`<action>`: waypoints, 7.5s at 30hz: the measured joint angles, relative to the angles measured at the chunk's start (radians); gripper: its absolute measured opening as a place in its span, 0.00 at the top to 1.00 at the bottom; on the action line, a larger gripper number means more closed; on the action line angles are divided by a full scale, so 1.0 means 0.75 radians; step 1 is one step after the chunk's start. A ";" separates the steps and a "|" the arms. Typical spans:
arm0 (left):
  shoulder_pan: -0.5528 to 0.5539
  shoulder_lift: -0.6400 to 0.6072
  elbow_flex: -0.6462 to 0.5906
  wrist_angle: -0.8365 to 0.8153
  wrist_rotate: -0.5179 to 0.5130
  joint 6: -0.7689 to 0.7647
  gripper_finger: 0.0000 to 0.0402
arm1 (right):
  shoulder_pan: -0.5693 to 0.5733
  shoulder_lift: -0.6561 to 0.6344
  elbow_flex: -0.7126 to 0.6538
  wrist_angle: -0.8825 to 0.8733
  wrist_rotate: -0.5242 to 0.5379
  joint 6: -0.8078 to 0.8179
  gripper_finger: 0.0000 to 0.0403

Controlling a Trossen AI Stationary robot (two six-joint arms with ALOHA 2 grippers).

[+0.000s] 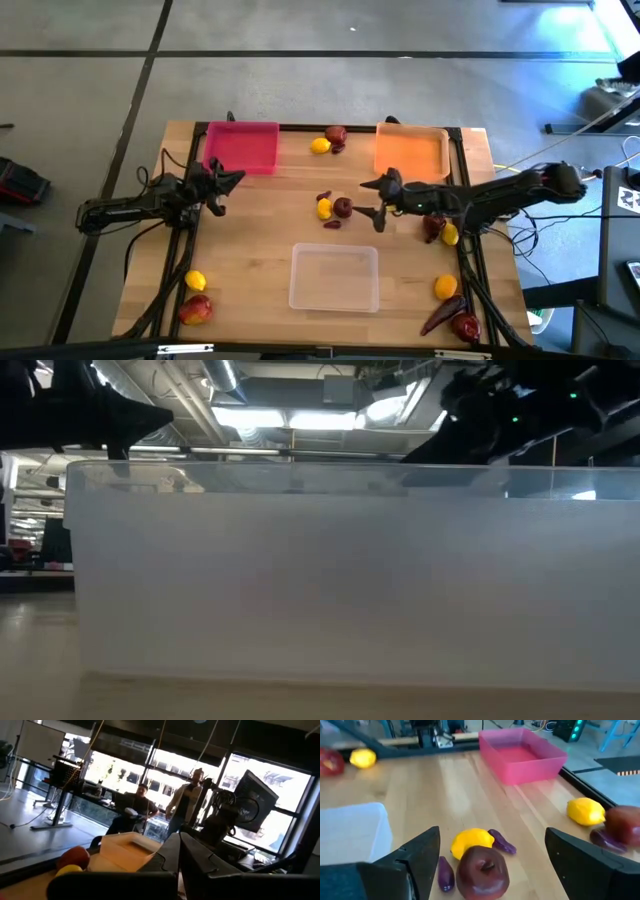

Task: Sort produce into baskets
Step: Put the apple into the orange bin, then put the lemon into the red bin

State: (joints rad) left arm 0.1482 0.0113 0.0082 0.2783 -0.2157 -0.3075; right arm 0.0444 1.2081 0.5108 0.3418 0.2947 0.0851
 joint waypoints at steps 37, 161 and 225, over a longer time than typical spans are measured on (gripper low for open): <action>0.001 0.322 0.002 0.173 0.013 0.164 0.99 | -0.173 0.521 0.132 0.147 -0.334 -0.090 0.20; 0.003 0.328 0.001 0.167 0.014 0.198 0.99 | -0.684 -0.018 0.131 -0.146 -0.349 -0.052 0.23; -0.042 1.629 0.674 0.161 0.043 0.028 0.35 | -0.269 0.282 0.132 0.057 -0.497 0.054 0.23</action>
State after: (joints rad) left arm 0.1168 1.2333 0.5135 0.3992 -0.1837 -0.2866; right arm -0.1574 1.4197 0.6094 0.3848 -0.0784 0.1253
